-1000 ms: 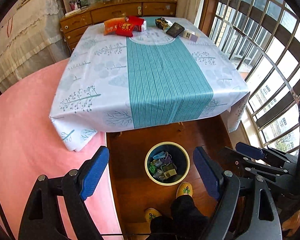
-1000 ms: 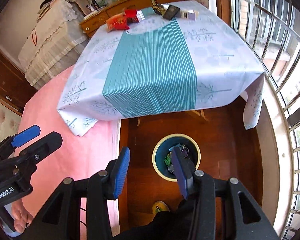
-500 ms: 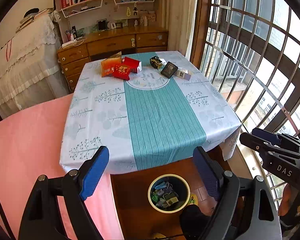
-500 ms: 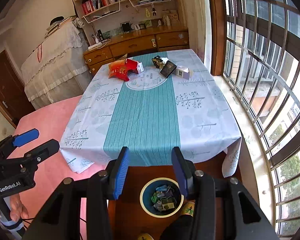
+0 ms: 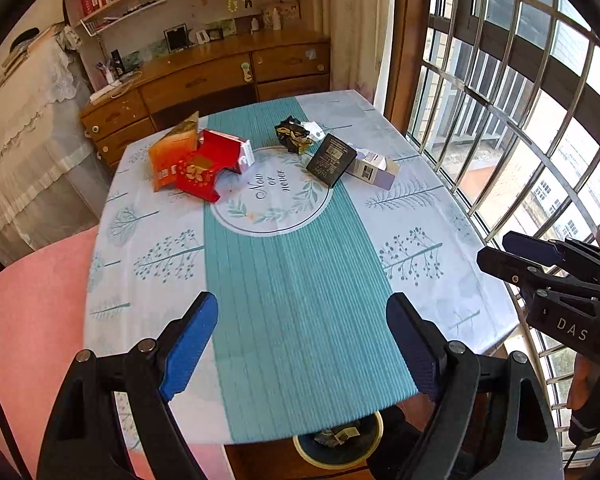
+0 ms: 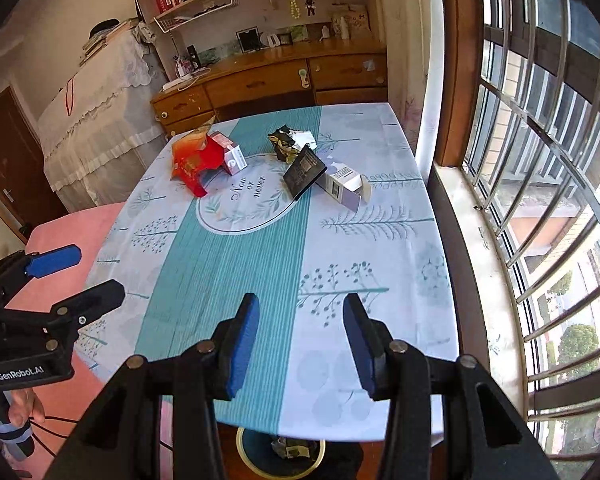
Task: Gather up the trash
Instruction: 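Raise both tools back toward the table, then grasp the white purple-dotted carton with the right tool while the left tool grasps the black card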
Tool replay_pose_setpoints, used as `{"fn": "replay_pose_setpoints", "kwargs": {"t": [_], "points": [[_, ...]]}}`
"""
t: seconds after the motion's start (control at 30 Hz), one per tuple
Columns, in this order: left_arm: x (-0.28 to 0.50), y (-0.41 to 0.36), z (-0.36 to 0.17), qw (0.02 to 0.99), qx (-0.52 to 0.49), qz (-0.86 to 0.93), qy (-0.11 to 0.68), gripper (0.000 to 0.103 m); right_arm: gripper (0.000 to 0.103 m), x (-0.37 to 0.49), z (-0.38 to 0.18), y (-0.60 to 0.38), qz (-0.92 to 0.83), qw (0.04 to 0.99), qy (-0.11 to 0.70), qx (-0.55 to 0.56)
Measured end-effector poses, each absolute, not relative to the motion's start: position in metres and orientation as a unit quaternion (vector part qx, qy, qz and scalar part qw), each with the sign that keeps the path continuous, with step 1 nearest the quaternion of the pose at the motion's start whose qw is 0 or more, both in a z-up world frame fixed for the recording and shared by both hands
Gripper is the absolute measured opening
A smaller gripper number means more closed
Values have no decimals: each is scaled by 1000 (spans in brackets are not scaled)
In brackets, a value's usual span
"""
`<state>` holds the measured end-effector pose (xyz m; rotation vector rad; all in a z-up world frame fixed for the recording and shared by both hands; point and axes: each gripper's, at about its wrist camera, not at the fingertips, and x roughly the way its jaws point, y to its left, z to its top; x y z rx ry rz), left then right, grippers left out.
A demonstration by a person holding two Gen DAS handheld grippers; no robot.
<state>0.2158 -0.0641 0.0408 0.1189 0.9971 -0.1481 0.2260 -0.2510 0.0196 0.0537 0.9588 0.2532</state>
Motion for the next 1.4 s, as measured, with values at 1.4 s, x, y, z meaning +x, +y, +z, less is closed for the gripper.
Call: {"fn": "replay_pose_setpoints", "kwargs": {"t": [1.4], "points": [[527, -145, -126, 773, 144, -186, 589, 88, 45, 484, -104, -263, 309, 775, 549, -42]]}}
